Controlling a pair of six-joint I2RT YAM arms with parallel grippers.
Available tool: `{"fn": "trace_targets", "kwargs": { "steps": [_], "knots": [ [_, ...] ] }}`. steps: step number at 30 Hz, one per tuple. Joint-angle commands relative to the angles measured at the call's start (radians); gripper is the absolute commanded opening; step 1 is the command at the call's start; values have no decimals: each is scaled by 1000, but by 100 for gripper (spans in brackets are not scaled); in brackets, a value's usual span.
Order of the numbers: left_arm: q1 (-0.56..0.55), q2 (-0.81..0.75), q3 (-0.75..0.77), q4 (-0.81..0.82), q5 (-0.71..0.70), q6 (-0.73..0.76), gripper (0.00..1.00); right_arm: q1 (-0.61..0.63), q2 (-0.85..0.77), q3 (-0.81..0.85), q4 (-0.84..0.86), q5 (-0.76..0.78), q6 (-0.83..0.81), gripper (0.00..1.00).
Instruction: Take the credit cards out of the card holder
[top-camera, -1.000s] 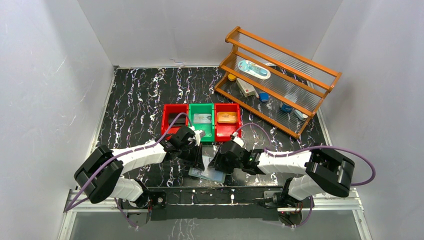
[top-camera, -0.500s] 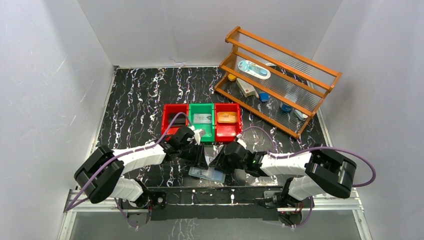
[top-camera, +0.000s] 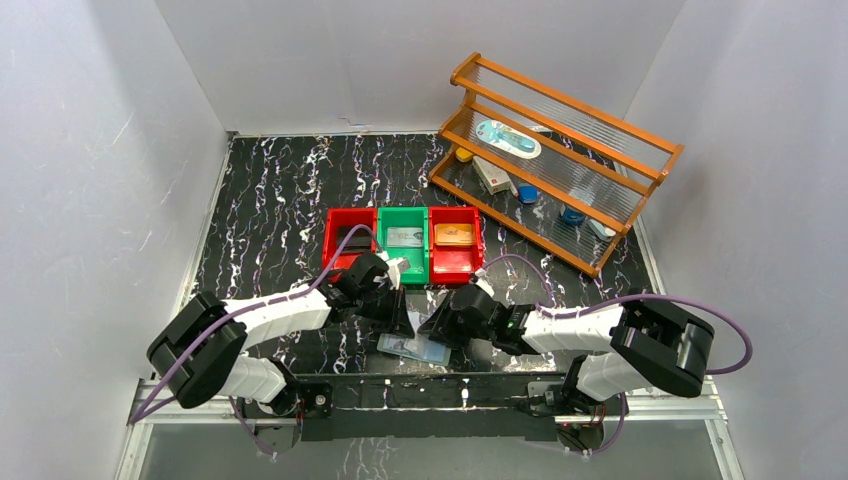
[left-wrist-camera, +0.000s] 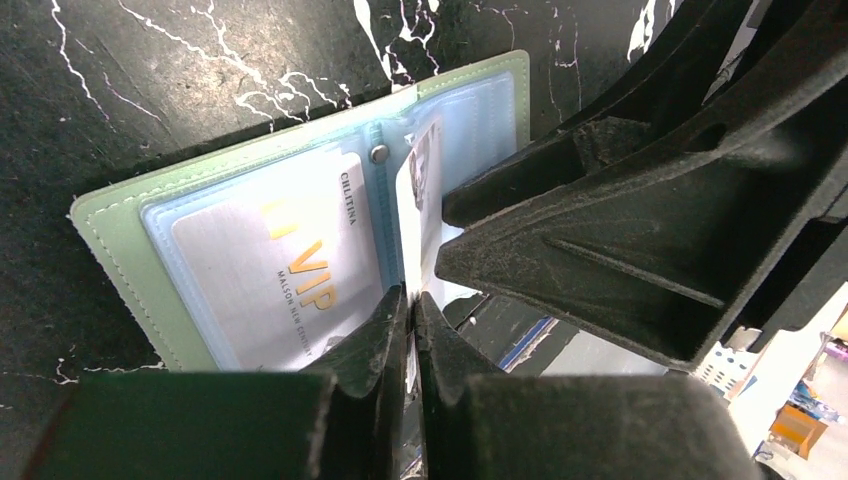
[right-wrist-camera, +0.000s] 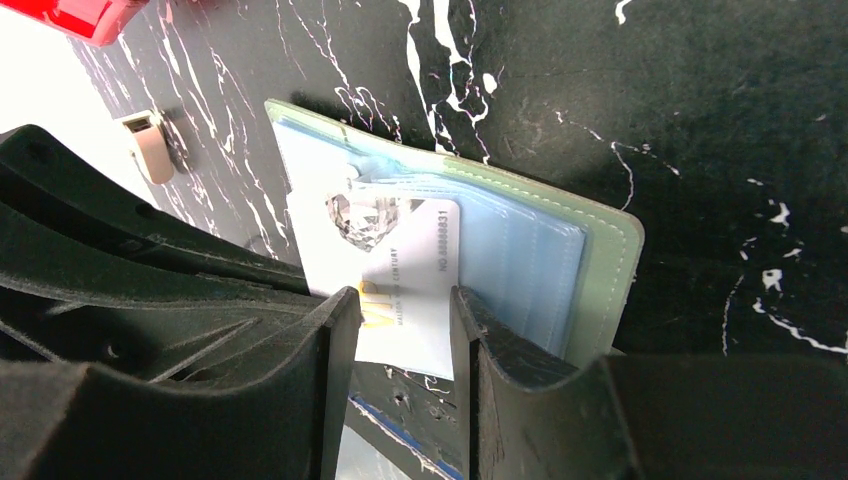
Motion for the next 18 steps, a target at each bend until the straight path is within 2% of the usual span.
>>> {"fn": "trace_targets", "kwargs": {
  "steps": [1,6,14,18],
  "knots": [
    [-3,-48,25,-42,-5,27,1,-5,30,-55,-154,32,-27,49],
    [-3,-61,44,-91,-49,49,0,-6,8,-61,-151,41,-30,51],
    [-2,-196,23,-133,-202,31,0,-13,-47,-83,-88,35,-55,55],
    [11,-231,41,-185,-239,57,0,-17,-117,-83,-49,59,-163,63]
  ]
}}
